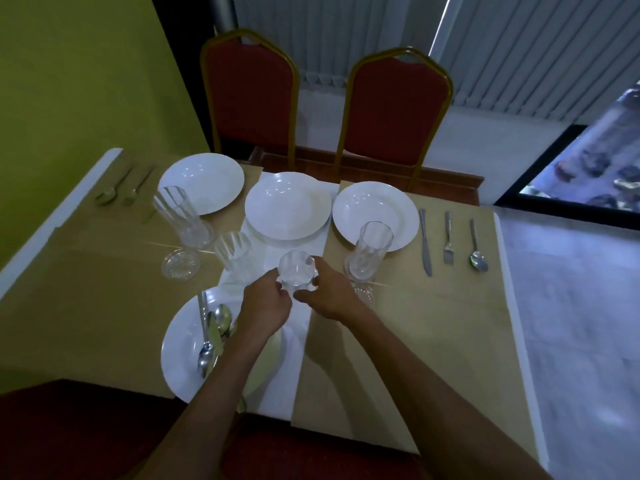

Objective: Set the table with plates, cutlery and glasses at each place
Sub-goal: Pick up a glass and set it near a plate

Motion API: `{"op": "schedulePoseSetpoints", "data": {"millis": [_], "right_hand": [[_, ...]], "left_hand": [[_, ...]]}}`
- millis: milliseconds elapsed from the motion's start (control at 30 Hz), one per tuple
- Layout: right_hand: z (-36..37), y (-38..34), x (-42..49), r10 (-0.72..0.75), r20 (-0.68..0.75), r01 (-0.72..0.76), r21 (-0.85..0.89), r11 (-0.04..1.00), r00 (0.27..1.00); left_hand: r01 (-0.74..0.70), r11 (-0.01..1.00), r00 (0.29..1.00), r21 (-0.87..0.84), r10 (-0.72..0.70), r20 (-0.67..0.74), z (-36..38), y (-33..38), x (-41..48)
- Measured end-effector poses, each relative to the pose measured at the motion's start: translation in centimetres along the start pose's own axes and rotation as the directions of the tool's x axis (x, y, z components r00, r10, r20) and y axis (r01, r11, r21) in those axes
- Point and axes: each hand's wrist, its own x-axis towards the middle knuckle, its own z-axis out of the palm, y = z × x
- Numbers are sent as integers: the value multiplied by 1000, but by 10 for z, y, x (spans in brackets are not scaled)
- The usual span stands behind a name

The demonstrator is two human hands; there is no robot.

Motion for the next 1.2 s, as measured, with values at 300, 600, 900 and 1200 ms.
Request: {"op": "schedulePoseSetpoints", "data": {"millis": [300, 600, 900, 1200], "right_hand": [[-70, 45, -50, 151, -267, -168, -42, 985, 952], [-63, 76, -50, 217, -284, -246, -69, 967, 934], [-58, 84, -39, 189, -225, -208, -65, 976, 956], [-50, 88, -40, 255, -209, -270, -47, 962, 944]], "left_hand": [[-251, 964, 936, -86, 264, 231, 35, 52, 1], [-183, 973, 912, -137, 220, 346, 63, 54, 1], [-134, 985, 916, -110, 165, 366, 63, 55, 0], [-129, 989, 901, -77, 150, 407, 57, 29, -2]]}}
